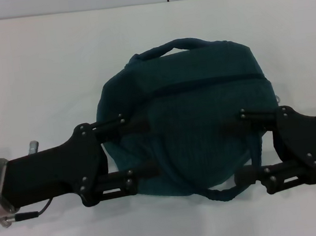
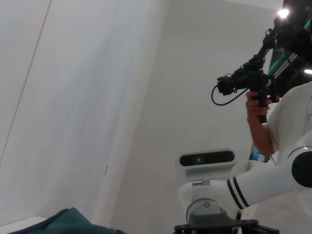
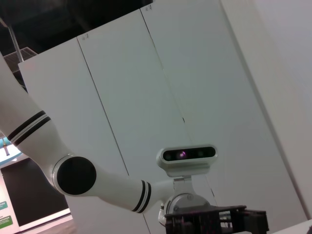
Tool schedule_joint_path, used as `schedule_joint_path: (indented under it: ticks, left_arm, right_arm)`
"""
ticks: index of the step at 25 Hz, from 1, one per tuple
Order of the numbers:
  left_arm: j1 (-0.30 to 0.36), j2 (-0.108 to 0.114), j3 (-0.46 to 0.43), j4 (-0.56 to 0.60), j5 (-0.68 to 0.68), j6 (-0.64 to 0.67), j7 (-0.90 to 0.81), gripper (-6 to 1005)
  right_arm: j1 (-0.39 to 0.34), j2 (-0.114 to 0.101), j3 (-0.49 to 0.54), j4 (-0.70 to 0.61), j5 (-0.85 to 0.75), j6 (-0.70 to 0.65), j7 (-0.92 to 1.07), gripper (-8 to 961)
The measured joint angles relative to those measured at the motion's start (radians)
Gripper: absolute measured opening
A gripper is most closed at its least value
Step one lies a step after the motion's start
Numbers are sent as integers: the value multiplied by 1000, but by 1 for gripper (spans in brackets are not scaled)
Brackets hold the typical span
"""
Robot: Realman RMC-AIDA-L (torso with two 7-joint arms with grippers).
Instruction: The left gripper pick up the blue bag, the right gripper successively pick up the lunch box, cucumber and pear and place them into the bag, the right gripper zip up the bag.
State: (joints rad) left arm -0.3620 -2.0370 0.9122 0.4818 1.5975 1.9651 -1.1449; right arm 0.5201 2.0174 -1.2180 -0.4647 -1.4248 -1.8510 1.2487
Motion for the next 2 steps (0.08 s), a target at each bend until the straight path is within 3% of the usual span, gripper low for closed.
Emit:
schedule_joint_path:
  ticks: [2]
  left_arm:
    - [0, 0, 0, 0, 0, 0, 0, 773]
  right_arm:
    - [-1, 0, 0, 0, -1, 0, 0, 884]
